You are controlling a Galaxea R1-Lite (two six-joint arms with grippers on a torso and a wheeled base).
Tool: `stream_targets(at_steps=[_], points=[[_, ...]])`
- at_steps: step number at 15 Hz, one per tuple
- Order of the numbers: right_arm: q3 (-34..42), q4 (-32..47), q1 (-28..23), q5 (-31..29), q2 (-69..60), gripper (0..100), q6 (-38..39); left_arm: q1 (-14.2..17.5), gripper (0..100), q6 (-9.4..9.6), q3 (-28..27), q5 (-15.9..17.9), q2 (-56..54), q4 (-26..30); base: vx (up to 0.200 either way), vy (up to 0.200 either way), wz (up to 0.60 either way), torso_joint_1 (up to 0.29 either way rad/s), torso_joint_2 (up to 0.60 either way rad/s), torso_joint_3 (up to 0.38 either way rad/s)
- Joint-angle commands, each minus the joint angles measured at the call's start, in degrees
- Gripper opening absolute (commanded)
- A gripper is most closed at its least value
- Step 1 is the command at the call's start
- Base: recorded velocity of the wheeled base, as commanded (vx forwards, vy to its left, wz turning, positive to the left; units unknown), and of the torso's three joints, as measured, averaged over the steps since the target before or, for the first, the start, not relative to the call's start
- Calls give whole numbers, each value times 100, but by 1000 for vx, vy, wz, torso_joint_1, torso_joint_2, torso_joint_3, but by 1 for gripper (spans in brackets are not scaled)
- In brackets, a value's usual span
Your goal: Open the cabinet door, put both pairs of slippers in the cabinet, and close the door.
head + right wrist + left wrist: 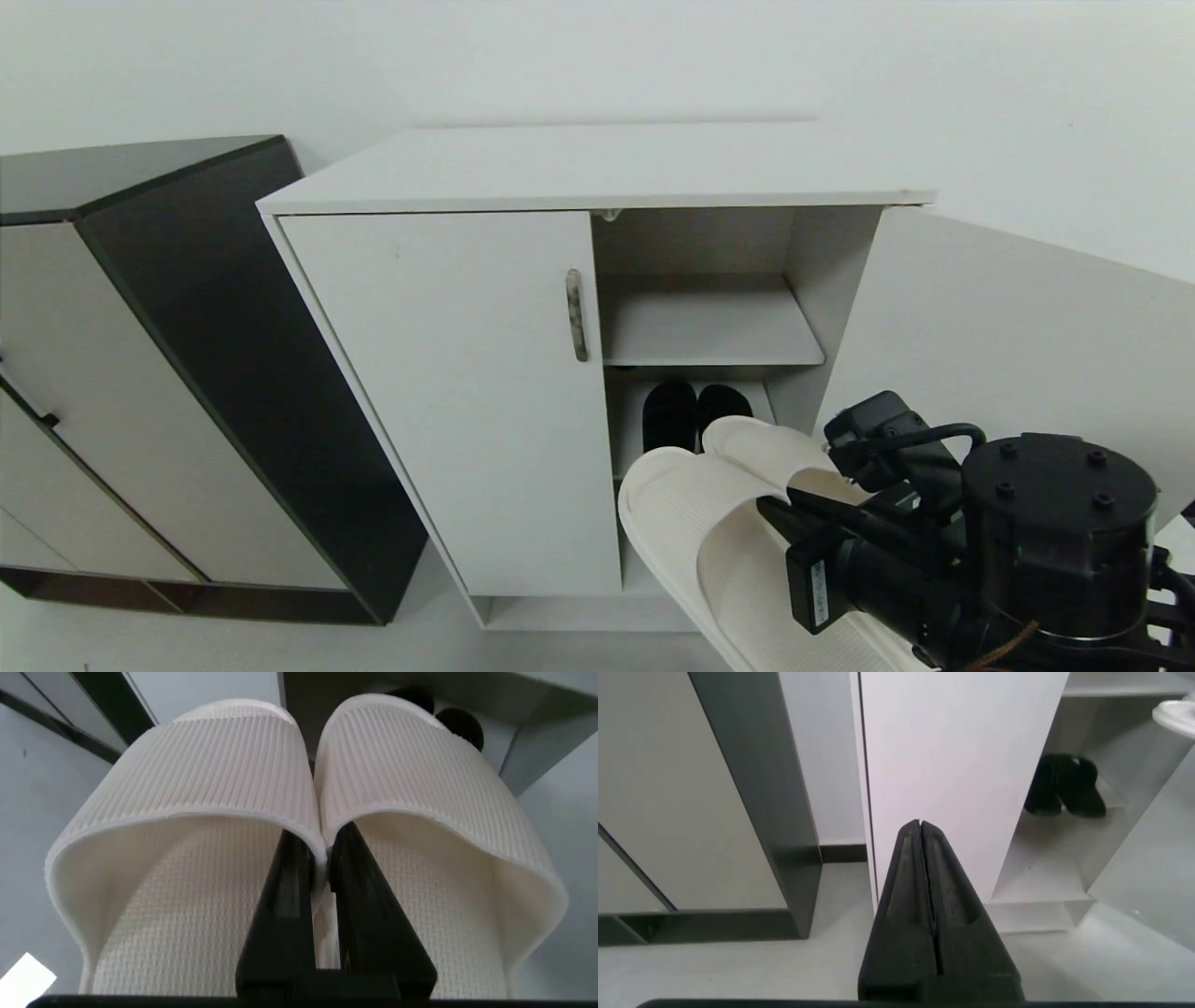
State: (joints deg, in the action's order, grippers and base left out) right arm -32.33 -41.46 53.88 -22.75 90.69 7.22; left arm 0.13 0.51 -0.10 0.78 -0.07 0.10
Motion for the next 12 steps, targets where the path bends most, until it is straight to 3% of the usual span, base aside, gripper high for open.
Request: stream_targets(at_steps=[1,7,12], points=[[-1,-2,-1,-2,11,0,-1,4,0,2,1,1,7,-1,0,0,0,-100,456,344],[16,-2,-1,7,90,0,-1,4,0,-7,1,-8,7,-1,0,0,0,-49,431,374],[25,-2,-27,7,186,0,25,4,0,-42,1,-8,7,-1,0,0,0,-3,83,71]])
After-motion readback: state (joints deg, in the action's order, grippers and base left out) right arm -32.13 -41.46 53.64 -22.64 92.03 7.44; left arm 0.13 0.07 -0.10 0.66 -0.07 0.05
